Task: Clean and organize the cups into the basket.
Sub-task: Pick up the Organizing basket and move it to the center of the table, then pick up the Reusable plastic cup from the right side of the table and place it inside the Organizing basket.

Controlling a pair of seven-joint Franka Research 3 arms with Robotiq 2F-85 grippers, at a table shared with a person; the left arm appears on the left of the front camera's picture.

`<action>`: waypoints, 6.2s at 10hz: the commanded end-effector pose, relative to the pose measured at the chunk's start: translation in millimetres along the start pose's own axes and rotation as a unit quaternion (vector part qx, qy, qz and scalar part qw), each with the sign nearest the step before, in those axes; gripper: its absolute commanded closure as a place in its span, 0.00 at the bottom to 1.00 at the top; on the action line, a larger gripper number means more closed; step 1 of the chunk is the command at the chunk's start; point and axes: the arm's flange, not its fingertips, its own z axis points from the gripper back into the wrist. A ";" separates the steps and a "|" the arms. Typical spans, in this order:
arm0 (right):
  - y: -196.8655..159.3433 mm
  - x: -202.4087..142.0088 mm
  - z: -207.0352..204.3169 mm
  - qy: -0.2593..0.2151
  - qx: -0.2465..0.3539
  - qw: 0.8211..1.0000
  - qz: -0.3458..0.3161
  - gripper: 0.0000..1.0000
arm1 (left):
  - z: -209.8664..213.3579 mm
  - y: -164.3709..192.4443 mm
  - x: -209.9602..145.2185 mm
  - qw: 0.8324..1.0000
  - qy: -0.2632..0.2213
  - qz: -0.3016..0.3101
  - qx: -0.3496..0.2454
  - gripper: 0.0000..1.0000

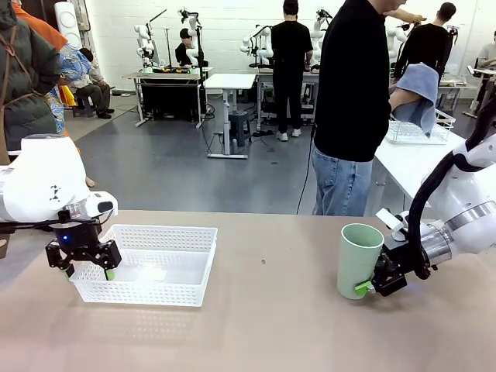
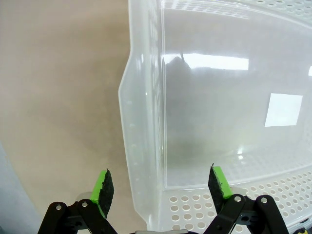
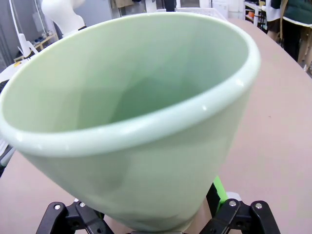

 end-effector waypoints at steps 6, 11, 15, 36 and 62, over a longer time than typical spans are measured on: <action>-4.4 -1.7 0.6 0.005 0.024 0.999 0.020 1.00 | 10.9 -0.3 -15.5 1.000 0.001 0.013 0.023 1.00; -4.8 -3.3 1.0 0.011 0.025 0.999 0.019 0.80 | 8.9 0.6 -9.2 0.999 -0.003 0.033 0.033 1.00; -3.9 -3.9 1.7 0.013 0.026 0.999 0.022 0.79 | 9.3 1.1 -6.8 0.999 -0.003 0.040 0.034 1.00; 189.2 140.1 63.7 -0.032 -0.091 0.995 -0.006 0.21 | 2.5 -258.5 -24.1 0.997 0.016 0.004 0.071 1.00; 127.8 365.5 -101.5 0.680 -0.151 0.714 -0.063 0.21 | 21.4 -278.9 -33.9 0.999 0.001 -0.023 0.047 1.00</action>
